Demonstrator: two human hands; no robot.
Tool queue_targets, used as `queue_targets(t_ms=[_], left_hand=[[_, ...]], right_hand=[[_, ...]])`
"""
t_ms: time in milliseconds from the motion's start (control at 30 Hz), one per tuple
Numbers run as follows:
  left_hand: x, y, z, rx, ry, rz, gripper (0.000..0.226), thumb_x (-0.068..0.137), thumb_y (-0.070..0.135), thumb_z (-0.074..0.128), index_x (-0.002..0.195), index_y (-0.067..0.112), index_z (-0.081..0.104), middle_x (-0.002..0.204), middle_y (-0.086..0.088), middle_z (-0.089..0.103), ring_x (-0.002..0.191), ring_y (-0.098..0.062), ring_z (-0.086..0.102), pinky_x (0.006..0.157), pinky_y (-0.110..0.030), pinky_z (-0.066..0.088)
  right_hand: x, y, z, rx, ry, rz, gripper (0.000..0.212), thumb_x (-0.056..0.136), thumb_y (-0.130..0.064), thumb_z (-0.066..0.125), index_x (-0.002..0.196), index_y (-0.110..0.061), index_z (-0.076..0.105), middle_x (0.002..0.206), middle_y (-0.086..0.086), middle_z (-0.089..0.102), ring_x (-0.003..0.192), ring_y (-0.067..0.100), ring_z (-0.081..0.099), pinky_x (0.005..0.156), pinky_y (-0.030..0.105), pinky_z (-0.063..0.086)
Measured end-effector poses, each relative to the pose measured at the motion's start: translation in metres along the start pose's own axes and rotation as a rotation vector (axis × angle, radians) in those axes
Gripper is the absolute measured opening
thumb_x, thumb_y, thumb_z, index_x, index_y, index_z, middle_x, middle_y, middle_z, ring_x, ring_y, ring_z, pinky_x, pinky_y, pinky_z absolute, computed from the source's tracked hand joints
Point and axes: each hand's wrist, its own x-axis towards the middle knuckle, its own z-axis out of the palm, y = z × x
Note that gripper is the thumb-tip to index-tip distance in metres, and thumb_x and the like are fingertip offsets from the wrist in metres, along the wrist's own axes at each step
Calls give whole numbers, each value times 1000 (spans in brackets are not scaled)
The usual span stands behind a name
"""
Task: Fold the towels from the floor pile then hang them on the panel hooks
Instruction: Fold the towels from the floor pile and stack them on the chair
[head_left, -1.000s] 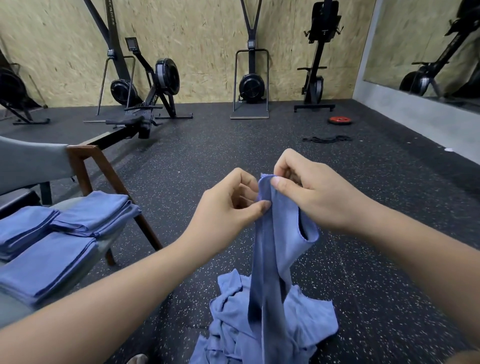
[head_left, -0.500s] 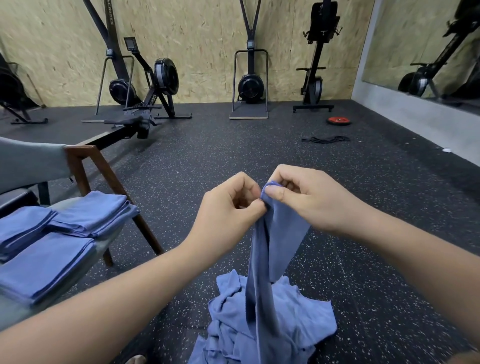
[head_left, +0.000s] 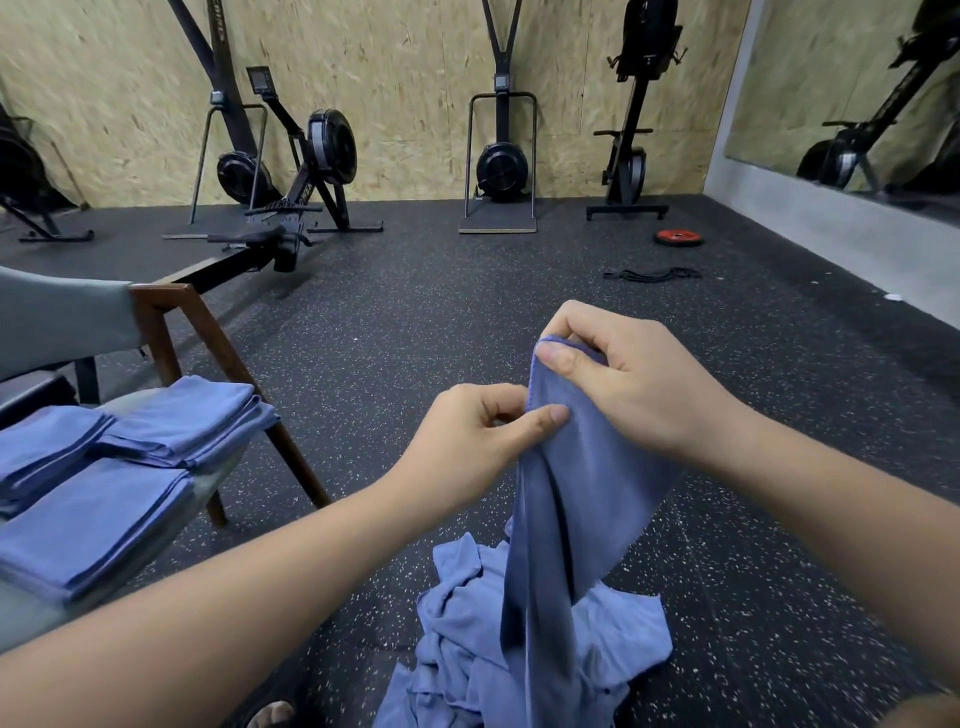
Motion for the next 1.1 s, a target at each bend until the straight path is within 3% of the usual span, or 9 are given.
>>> queue_targets(t_ms=[100,300,400,567,667,767,900,967,1100], left_hand=[[2,-7,-6,114,-2,-5,44,101,45,72,76,10,64,62,11,40,58,-10,32,55,-31,27],[-1,-20,-11,180,-123,-56,32,98,36,78,74,16,69,54,14,45,52,-5,36,53,-21,31],[1,-29,-14,265,-124,-73,20,95,31,82,79,20,76,57,20,59,51,3,45,55,-16,36],[7,-45,-22,194,-93,-169,13,90,26,87,81,21,78,66,15,67,58,-3,51,61,-24,41],[9,-47,-29,128,-55,-165,12,92,26,84,83,23,78,70,5,68,63,-10,51,64,-29,40],[8,-35,-34,162,-44,-83,8,94,24,80,87,27,78,79,-1,74,68,-9,57,69,-31,47],[6,-8,-34,344,-19,63,17,91,10,79,90,27,79,79,14,74,67,4,59,68,-19,47],[3,2,-33,374,-14,108,17,88,10,78,92,27,81,80,13,76,67,3,61,68,-17,46],[-2,9,-30,401,8,142,10,87,16,81,87,25,79,75,12,74,62,2,59,64,-13,41]], right_hand=[[1,5,-6,-21,34,22,18,107,-30,62,92,-23,64,73,2,60,74,17,52,72,32,42],[0,12,-13,-49,99,28,18,107,-31,63,91,-22,64,75,8,58,73,20,51,72,33,42],[1,15,-19,-68,154,43,17,106,-30,63,92,-22,65,76,5,60,75,19,53,75,33,43],[5,21,-34,-108,297,60,14,106,-30,63,96,-21,67,80,4,65,79,18,56,76,27,42],[4,22,-36,-139,343,45,11,105,-30,63,98,-23,67,81,-1,66,78,16,57,79,35,45],[2,14,-29,-139,214,31,11,98,-40,72,103,-30,68,85,-12,69,80,9,62,77,31,48],[-6,6,-4,-177,-205,83,39,80,-68,81,108,-42,72,80,-32,64,77,-4,61,67,16,40],[-8,8,8,-191,-313,75,36,80,-65,82,105,-41,74,80,-31,66,81,-7,61,71,16,42],[-3,15,18,-226,-272,3,9,90,-36,78,90,-29,73,81,-13,72,82,8,64,73,30,43]])
